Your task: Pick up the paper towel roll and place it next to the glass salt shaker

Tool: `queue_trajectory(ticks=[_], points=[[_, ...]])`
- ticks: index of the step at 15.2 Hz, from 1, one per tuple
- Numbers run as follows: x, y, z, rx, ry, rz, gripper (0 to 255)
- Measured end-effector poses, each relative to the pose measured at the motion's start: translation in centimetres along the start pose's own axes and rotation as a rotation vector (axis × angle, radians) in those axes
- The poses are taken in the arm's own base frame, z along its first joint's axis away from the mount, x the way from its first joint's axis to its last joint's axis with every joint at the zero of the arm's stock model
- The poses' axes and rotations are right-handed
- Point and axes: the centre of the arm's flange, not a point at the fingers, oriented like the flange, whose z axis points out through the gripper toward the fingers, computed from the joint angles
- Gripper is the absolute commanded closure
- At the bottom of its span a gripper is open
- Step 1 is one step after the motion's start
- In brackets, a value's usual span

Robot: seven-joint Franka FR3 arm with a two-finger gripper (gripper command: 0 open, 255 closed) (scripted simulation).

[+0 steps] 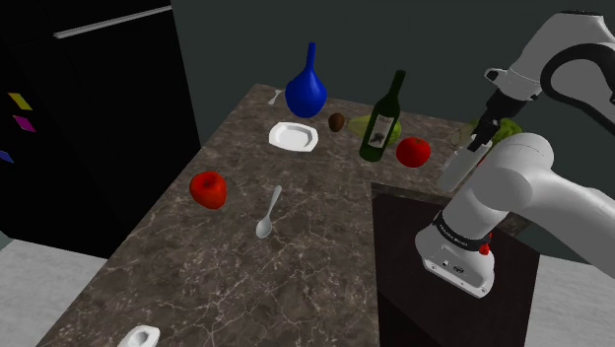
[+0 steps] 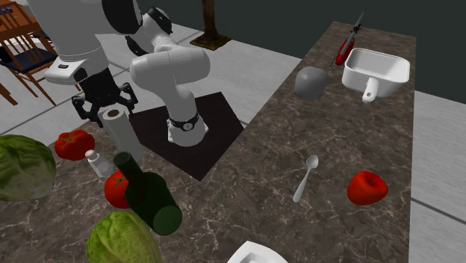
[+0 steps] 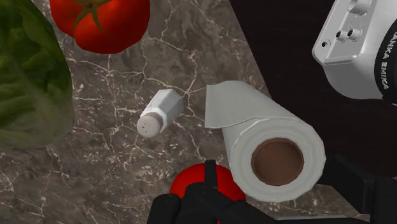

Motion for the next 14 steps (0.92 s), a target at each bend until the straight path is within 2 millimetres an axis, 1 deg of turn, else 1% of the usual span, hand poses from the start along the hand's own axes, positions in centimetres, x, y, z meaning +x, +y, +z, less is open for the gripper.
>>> queue_trajectory(ticks=[4,5,8,9,14], points=[[0.0,0.0,0.0,0.000,0.000,0.000,0],[-0.1,0.1,-0.6,0.000,0.000,0.000,0],[-0.2,0.1,-3.9,-0.001,-0.001,0.002,0],[-0.1,0.0,-4.4,-0.001,0.000,0.001,0],[0.0,0.0,-5.0,0.000,0.000,0.000,0]])
